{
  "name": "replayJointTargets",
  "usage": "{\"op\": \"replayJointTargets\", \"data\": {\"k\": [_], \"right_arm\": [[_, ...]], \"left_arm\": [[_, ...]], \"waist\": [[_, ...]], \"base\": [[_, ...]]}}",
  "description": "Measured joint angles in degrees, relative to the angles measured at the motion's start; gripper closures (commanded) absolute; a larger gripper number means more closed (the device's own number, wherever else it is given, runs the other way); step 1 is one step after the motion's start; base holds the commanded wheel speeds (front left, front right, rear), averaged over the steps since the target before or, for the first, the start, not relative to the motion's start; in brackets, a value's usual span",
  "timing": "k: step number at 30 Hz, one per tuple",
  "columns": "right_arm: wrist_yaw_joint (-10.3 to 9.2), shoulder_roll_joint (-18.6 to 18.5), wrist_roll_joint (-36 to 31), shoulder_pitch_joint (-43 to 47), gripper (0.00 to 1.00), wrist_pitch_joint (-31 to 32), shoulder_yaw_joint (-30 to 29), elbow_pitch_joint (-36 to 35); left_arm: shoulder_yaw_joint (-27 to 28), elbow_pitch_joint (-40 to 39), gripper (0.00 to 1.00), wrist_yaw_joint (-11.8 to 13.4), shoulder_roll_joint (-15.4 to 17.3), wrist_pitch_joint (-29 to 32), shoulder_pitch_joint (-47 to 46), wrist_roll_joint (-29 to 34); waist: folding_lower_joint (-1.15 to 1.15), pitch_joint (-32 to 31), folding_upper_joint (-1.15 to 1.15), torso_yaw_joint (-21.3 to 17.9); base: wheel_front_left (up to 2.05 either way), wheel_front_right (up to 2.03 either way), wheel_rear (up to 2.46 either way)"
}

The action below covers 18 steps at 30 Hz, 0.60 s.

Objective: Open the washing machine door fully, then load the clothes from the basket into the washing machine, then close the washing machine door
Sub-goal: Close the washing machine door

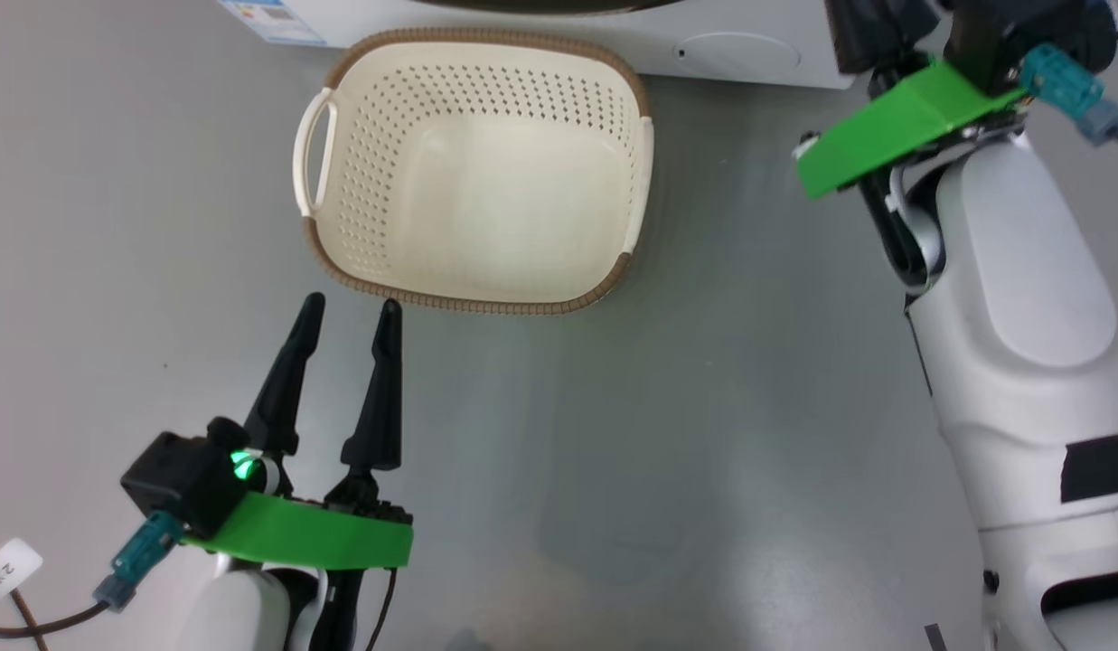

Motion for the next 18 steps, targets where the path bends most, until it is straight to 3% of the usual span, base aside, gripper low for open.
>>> {"op": "replayJointTargets", "data": {"k": [7, 8, 10, 11, 18], "right_arm": [[0.0, 0.2, 2.8, 7.1, 1.0, 0.0, 0.6, -1.2], [0.0, 0.3, 3.0, 8.2, 0.9, 0.0, 0.6, -1.3], [0.0, 0.4, 3.3, 10.2, 0.53, 0.0, 0.6, -1.6], [0.0, 0.4, 3.3, 10.2, 0.02, 0.0, 0.6, -1.6], [0.0, 0.8, 4.7, 16.2, 0.0, 0.0, 0.6, -3.1]], "left_arm": [[1.5, 0.0, 0.0, 0.0, 0.6, 0.0, 1.2, 0.5], [1.8, 0.0, 0.0, 0.0, 0.7, 0.0, 1.2, 0.6], [2.3, 0.0, 0.0, 0.0, 0.9, 0.0, 1.6, 1.0], [2.3, 0.0, 0.0, 0.0, 0.9, 0.0, 1.6, 1.0], [3.8, 0.0, 0.0, 0.0, 1.4, 0.0, 3.4, 1.6]], "waist": [[0.0, -2.8, 0.0, -1.8], [0.0, -3.2, 0.0, -2.1], [0.0, -4.1, 0.0, -2.7], [0.0, -4.1, 0.0, -2.7], [0.0, -7.4, 0.0, -4.9]], "base": [[0.0, 0.0, 0.0], [0.0, 0.0, 0.0], [0.0, 0.0, 0.0], [0.0, 0.0, 0.0], [0.0, 0.0, 0.0]]}}
